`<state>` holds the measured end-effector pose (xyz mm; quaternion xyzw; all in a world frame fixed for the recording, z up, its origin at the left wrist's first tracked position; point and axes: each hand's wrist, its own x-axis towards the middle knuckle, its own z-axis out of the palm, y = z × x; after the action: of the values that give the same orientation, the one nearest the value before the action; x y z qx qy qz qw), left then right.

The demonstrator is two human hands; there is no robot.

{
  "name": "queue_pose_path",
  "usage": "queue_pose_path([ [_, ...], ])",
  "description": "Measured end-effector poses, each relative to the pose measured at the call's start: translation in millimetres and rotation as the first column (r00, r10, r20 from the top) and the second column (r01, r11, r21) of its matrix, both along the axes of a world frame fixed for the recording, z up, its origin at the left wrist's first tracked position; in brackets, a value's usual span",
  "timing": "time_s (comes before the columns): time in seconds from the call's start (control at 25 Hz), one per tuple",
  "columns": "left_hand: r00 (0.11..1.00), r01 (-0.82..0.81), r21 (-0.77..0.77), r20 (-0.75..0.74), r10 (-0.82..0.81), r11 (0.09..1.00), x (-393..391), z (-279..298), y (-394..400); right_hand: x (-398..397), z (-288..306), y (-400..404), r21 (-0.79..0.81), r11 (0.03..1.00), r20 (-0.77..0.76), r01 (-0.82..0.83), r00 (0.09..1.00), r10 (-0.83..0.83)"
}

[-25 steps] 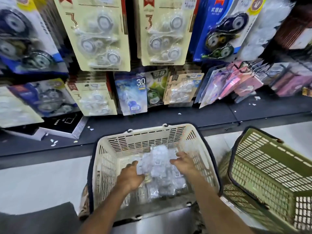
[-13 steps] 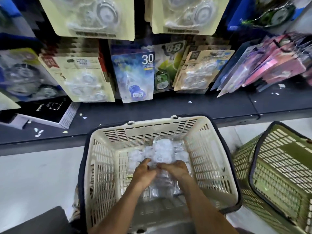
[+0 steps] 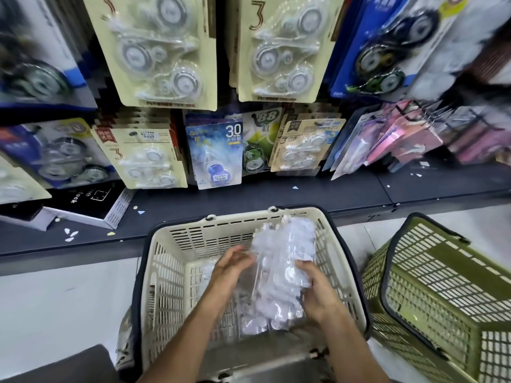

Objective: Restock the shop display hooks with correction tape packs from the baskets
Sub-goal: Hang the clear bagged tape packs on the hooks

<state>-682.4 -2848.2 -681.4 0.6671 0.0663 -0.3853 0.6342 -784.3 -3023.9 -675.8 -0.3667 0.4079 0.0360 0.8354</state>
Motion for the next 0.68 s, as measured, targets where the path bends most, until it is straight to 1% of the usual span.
queue_pose_path([
  [0.04,1.000,0.022,-0.018,-0.013,-0.022,1.000,0,6,-4,-1,10,-5,0.020,0.999,0.072,0.046,0.996,-0.047],
  [0.12,0.992,0.042,-0.089,-0.114,-0.052,0.995,-1,18,-11,2,32,-10,0.046,0.993,0.219,0.108,0.969,-0.116],
  [0.2,0.983,0.033,-0.157,-0.171,-0.060,0.987,-3,33,-15,9,54,-12,0.044,0.993,0.294,0.108,0.949,-0.117],
  [0.28,0.982,0.002,-0.216,-0.185,-0.043,0.976,-7,49,-18,15,71,-15,0.041,0.995,0.317,0.089,0.943,-0.097],
  [0.36,0.981,0.000,-0.271,-0.187,-0.053,0.963,-7,64,-19,20,80,-17,-0.011,0.997,0.257,0.073,0.964,-0.067],
  [0.4,0.985,0.020,-0.282,-0.160,-0.068,0.959,-7,73,-19,20,79,-17,-0.061,0.998,0.234,0.033,0.972,-0.018],
  [0.44,0.988,0.077,-0.270,-0.108,-0.109,0.960,-6,80,-19,20,78,-16,-0.130,0.991,0.209,-0.028,0.976,0.055],
  [0.48,0.985,0.139,-0.240,-0.067,-0.159,0.961,-7,87,-19,20,78,-13,-0.217,0.972,0.191,-0.090,0.973,0.133],
  [0.52,0.984,0.158,-0.208,-0.050,-0.172,0.965,-7,87,-18,20,76,-8,-0.299,0.943,0.178,-0.148,0.962,0.208],
  [0.6,0.988,0.090,-0.230,-0.105,-0.117,0.969,-8,91,-14,27,74,1,-0.444,0.836,0.116,-0.321,0.905,0.409],
  [0.64,0.987,0.055,-0.231,-0.133,-0.087,0.972,-7,88,-10,31,71,4,-0.489,0.770,0.064,-0.410,0.863,0.501],
  [0.68,0.984,0.033,-0.227,-0.164,-0.072,0.973,-3,84,-6,35,68,7,-0.501,0.719,0.023,-0.483,0.822,0.568],
])
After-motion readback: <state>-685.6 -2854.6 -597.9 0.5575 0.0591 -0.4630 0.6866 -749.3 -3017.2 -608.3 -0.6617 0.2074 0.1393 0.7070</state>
